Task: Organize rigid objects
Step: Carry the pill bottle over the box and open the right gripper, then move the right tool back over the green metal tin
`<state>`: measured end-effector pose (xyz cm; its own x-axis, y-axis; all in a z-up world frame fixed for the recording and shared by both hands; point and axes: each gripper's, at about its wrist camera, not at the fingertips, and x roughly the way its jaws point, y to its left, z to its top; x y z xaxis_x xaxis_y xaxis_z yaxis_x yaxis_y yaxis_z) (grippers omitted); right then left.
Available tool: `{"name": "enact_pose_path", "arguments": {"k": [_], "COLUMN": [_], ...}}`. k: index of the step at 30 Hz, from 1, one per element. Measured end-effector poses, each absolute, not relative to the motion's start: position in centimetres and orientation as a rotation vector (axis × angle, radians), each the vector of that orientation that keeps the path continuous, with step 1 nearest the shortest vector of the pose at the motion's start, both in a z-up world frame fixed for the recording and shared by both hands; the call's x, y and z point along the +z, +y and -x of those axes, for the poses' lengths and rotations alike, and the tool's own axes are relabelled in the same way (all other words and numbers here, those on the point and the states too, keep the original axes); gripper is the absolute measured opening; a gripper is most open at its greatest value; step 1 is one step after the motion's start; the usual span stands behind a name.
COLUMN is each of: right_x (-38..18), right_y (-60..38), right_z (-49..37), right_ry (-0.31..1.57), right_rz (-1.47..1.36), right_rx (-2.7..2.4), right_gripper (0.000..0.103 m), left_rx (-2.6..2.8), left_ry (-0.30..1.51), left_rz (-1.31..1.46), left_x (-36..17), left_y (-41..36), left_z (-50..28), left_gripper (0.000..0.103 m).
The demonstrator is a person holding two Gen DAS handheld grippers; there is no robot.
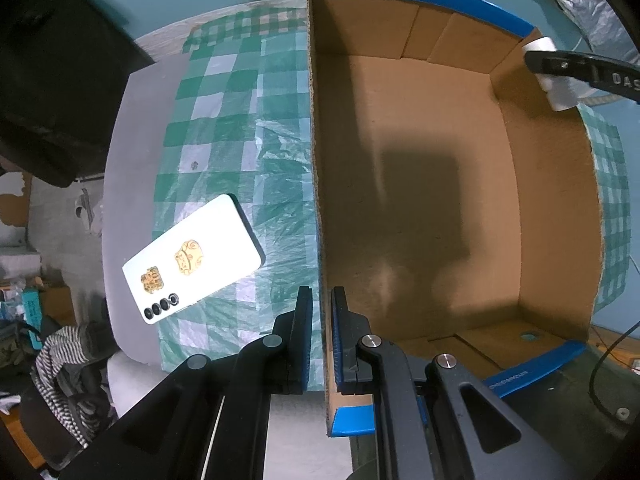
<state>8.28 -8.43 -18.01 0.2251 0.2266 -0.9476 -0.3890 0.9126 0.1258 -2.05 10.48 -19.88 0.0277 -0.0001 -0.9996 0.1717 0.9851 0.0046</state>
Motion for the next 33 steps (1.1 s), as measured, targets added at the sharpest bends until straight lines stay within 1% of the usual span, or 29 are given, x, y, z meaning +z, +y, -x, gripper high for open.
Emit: {"name": "enact_pose_path", "arguments": {"k": [10,22,26,33], "right_x": [-19.0,-18.1,-17.2,-15.4], "right_y": [-8.2,-9.2,-9.5,-10.5], "right_z": [-8.5,-8.3,-7.8,-6.8], "right_ry": [1.291,1.275,1.261,1.239], "right_rz": [0.128,0.100,0.090,0.082], "right_rx": [0.415,0.390,0.390,0.382], "right_gripper": [0.031,0.032,0.040,0.047], "left_rx": [-0.154,-0.140,-0.140,-0.139], "left_ry": [1.531,1.524,1.523,1.521], "left_rz": [-0.102,-0.112,-0.113,-0.115], "left_x": [-19.8,-19.5,-19.5,-19.3], "left_y": [10.8,10.8,10.9,11.0], "left_z": [2.0,2.1,2.1,2.1], "left_gripper": [0.009,0.009,0.009,0.009]}}
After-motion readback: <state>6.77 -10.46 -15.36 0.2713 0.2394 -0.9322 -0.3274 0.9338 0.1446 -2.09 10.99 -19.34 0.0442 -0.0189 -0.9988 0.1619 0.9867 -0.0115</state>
